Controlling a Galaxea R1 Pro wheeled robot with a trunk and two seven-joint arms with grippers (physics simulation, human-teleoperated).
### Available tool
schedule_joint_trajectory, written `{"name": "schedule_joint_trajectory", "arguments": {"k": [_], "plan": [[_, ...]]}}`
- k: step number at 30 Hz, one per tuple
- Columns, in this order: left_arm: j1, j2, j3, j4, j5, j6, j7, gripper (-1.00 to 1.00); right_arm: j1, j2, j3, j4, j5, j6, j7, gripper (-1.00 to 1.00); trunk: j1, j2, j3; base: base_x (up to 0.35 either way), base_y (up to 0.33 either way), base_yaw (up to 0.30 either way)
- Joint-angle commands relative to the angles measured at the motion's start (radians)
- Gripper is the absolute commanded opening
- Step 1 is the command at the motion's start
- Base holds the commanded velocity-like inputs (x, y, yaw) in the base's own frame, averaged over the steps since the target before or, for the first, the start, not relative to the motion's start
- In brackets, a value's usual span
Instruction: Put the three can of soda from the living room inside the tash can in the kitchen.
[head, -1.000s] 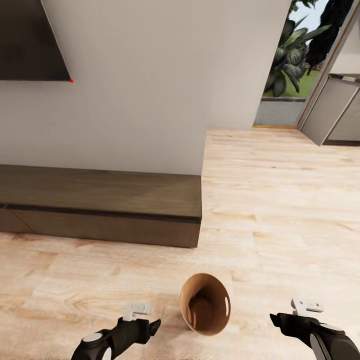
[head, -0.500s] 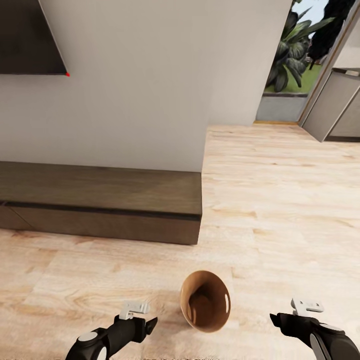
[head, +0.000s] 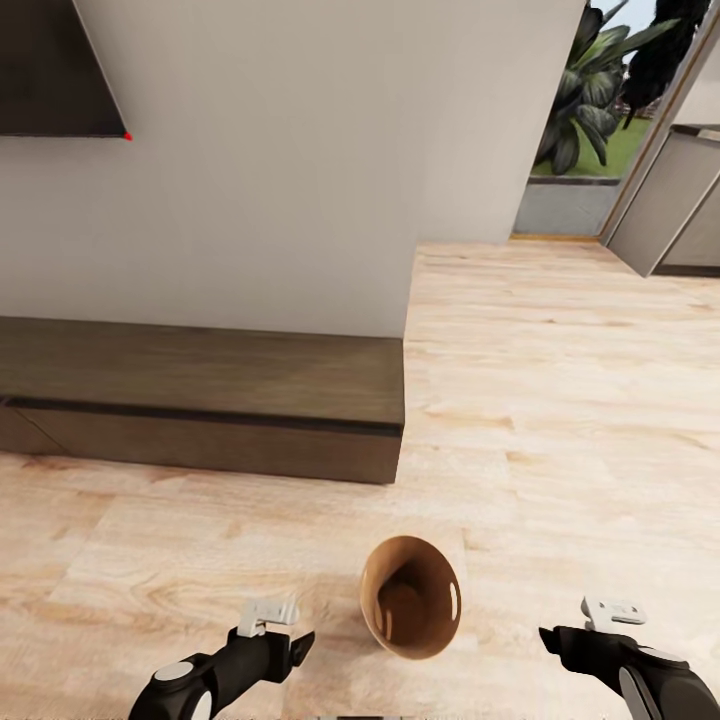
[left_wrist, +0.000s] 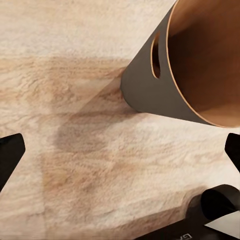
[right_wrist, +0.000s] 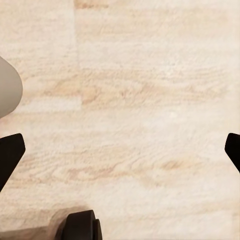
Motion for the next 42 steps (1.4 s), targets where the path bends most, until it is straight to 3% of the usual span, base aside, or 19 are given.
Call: {"name": "schedule_joint_trajectory", "arguments": {"k": [1, 14, 42], "plan": [[0.0, 0.002, 0.001, 0.0, 0.001, 0.001, 0.0, 1.0, 0.0, 0.0, 0.0, 0.0, 0.0, 0.0, 0.0, 1.0, 0.0, 0.0, -0.001, 0.0, 0.0, 0.0], [0.0, 0.004, 0.001, 0.003, 0.002, 0.005, 0.0, 1.0, 0.0, -0.001, 0.001, 0.0, 0.0, 0.0, 0.0, 1.0, 0.0, 0.0, -0.016, 0.0, 0.0, 0.0], [0.0, 0.004, 0.0, 0.002, 0.002, 0.012, -0.002, 1.0, 0.0, 0.001, -0.001, -0.01, 0.0, 0.0, -0.001, 1.0, 0.0, 0.0, -0.017, 0.0, 0.0, 0.0]]}}
